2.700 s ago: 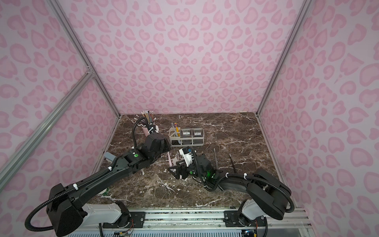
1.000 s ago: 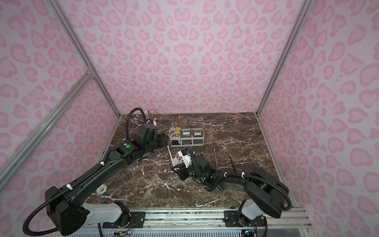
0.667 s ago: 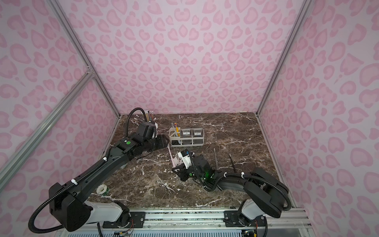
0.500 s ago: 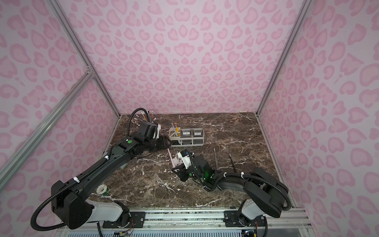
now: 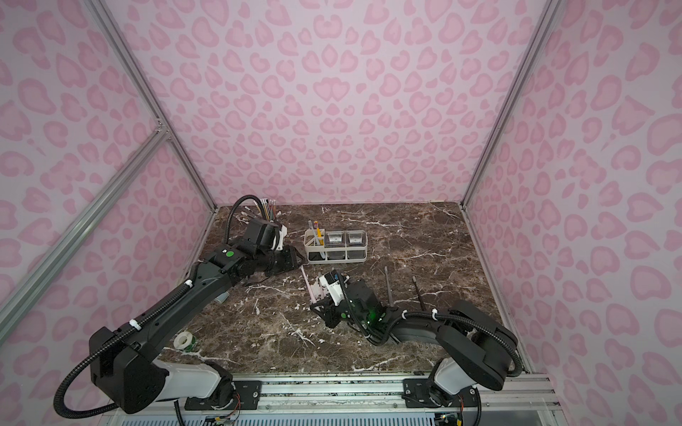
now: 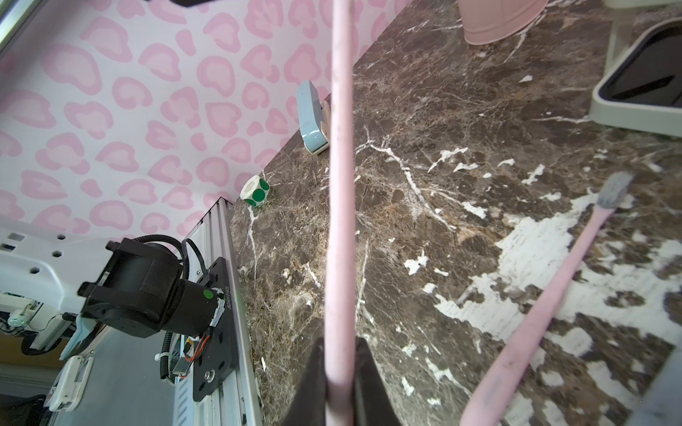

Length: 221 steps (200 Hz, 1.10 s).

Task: Place the toothbrush into the toothbrush holder
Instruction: Pick up the toothbrush from the center of the board.

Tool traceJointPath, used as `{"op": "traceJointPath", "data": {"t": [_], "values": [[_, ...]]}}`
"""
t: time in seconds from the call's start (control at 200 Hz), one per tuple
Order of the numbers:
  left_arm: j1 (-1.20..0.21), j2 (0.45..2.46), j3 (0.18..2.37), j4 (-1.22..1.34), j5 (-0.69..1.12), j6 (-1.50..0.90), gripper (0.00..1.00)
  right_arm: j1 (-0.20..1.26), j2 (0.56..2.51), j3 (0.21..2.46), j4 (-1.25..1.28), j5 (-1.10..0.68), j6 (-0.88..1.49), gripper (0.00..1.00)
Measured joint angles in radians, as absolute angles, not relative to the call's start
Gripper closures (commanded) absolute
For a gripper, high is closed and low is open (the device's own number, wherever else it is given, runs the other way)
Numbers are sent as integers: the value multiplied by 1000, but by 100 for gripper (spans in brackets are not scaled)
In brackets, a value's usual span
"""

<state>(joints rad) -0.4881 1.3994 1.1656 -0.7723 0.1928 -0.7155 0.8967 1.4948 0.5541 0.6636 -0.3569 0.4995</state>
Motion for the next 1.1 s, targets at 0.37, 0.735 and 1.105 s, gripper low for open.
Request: {"op": "traceJointPath", "data": {"t": [0.37, 0.735, 1.105], "values": [[-488, 1405, 1155, -770, 236, -719, 74, 897, 1509, 554, 665, -357, 500, 100], [-488, 1401, 1148, -769, 252, -718, 86, 897, 1513, 555, 665, -357, 500, 100], [-479, 1398, 1153, -767, 231, -709, 98, 892, 1452, 555, 634, -331, 489, 55]]}}
